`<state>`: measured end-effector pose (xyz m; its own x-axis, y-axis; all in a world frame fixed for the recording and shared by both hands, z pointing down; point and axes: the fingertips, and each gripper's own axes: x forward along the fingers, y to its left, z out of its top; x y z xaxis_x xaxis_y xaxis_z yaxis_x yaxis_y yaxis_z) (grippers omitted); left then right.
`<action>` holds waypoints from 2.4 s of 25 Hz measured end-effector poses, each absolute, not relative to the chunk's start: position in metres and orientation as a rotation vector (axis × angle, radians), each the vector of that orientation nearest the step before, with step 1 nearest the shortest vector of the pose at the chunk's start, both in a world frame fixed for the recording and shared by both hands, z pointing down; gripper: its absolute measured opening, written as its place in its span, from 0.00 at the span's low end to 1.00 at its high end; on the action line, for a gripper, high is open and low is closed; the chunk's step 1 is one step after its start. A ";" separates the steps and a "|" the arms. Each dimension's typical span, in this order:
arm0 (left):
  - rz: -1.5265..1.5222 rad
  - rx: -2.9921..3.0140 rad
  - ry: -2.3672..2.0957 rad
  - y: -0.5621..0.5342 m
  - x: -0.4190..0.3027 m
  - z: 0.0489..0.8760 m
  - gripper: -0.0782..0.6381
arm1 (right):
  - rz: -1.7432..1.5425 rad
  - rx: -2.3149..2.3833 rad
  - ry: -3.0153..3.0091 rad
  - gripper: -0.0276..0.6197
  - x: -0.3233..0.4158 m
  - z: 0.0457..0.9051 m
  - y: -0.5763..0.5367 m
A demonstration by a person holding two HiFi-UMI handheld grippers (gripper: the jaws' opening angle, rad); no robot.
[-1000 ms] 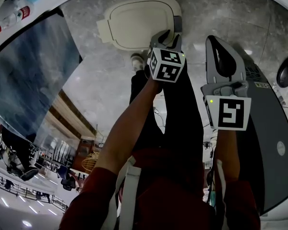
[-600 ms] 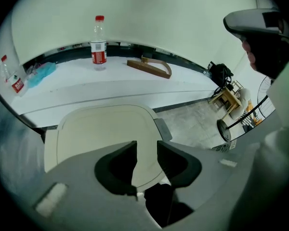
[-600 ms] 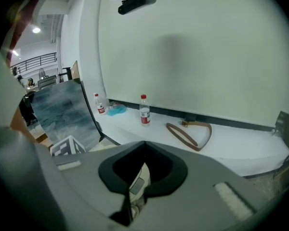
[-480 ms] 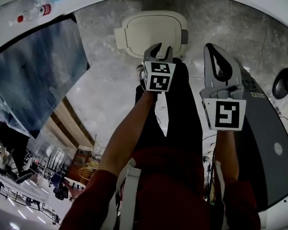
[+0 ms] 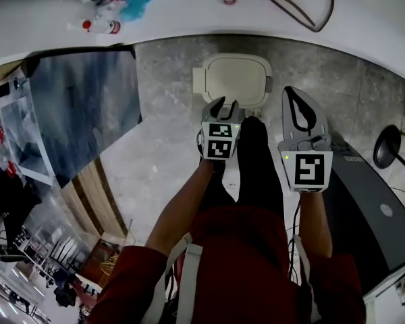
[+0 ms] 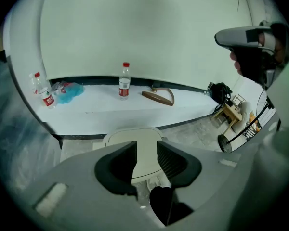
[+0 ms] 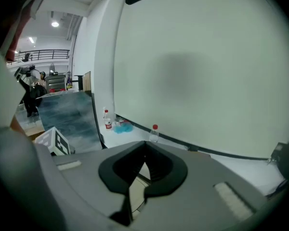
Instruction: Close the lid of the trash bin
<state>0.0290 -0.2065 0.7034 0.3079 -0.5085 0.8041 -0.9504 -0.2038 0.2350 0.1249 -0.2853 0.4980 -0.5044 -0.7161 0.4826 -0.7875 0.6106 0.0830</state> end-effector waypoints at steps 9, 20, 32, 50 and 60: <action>0.549 1.925 -1.522 -0.187 -0.076 0.571 0.30 | 0.035 1.263 -2.428 0.04 0.086 0.403 -0.255; 0.416 2.075 -1.779 -0.145 -0.164 0.428 0.30 | -0.081 1.344 -2.454 0.04 0.051 0.332 -0.198; 0.083 2.383 -2.163 -0.139 -0.209 0.231 0.30 | -0.337 1.514 -2.582 0.04 0.015 0.214 -0.178; -0.127 2.529 -2.344 -0.105 -0.209 0.140 0.29 | -0.527 1.614 -2.619 0.04 0.015 0.136 -0.140; -0.060 2.498 -2.356 -0.108 -0.207 0.149 0.12 | -0.539 1.596 -2.627 0.04 0.012 0.135 -0.135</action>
